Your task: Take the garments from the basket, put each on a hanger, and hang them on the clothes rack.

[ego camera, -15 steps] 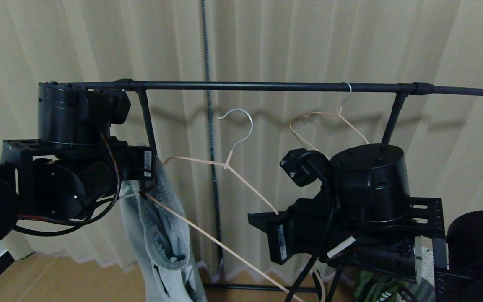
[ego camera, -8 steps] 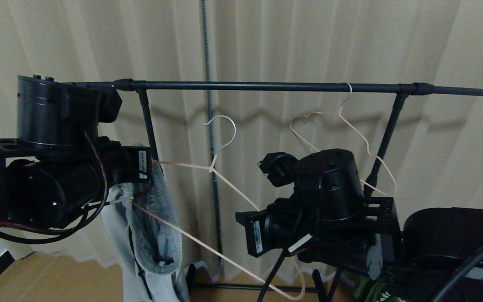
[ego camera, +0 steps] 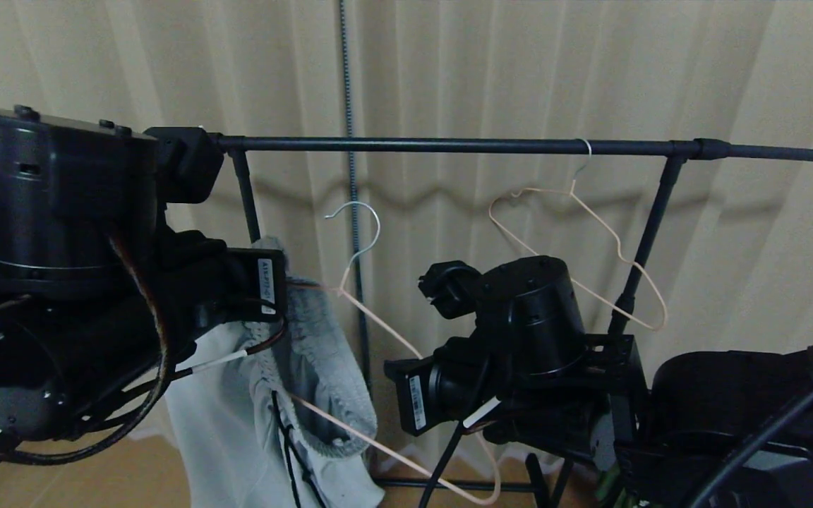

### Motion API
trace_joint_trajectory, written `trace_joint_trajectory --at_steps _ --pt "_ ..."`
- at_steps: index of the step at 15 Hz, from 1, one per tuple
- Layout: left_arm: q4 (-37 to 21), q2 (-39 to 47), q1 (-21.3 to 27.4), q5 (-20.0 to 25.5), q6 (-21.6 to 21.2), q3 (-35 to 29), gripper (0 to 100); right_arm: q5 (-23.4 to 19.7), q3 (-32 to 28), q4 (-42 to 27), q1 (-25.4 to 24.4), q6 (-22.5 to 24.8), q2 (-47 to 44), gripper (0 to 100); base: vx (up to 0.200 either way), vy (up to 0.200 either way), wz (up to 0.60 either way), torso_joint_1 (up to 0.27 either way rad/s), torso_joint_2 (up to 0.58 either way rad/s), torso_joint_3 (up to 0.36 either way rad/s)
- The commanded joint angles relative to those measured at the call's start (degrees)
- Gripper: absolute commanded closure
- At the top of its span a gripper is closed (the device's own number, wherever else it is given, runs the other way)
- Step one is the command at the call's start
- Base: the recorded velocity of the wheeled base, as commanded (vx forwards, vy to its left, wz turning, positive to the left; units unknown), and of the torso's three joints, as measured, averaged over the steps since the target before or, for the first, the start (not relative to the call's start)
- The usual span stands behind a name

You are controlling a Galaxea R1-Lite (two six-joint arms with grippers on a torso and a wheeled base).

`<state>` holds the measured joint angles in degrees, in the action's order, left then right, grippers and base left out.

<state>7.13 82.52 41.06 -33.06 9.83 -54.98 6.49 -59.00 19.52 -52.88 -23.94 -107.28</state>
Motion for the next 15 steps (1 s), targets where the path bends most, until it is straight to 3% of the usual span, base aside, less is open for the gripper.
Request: trace_joint_trajectory --at_steps 1,2,4,5,7,11,13,15 --pt "0.1 -3.0 1.0 0.4 -1.7 1.0 100 0.0 0.5 0.0 0.0 0.0 0.5 100 0.000 0.000 0.00 0.000 0.00 0.000" --pt "0.2 -4.8 2.0 2.3 -4.3 2.5 100 0.1 0.7 0.0 0.0 0.0 0.9 100 0.000 0.000 0.00 0.000 0.00 0.000" --pt "0.2 -5.9 2.3 4.2 -5.1 3.6 100 0.1 0.9 0.0 0.1 0.0 1.1 100 0.000 0.000 0.00 0.000 0.00 0.000" --pt "0.2 -9.5 2.4 11.9 -8.3 6.8 100 0.4 1.3 -0.1 0.3 0.3 1.7 100 0.000 0.000 0.00 0.000 0.00 0.000" --pt "0.4 -11.6 2.2 17.3 -12.6 9.4 100 0.5 1.9 -0.1 0.9 0.6 3.0 100 0.000 0.000 0.00 0.000 0.00 0.000" --pt "7.0 -11.1 2.3 19.9 -14.8 13.1 100 0.8 3.1 1.0 0.9 2.7 5.4 100 0.000 0.000 0.00 0.000 0.00 0.000" --pt "9.1 -11.1 2.3 21.5 -17.8 14.6 100 0.8 4.9 4.5 0.9 4.5 5.7 100 0.000 0.000 0.00 0.000 0.00 0.000" --pt "9.2 -11.1 2.3 22.7 -18.0 14.8 100 0.9 6.6 8.1 0.9 5.6 5.7 100 0.000 0.000 0.00 0.000 0.00 0.000"
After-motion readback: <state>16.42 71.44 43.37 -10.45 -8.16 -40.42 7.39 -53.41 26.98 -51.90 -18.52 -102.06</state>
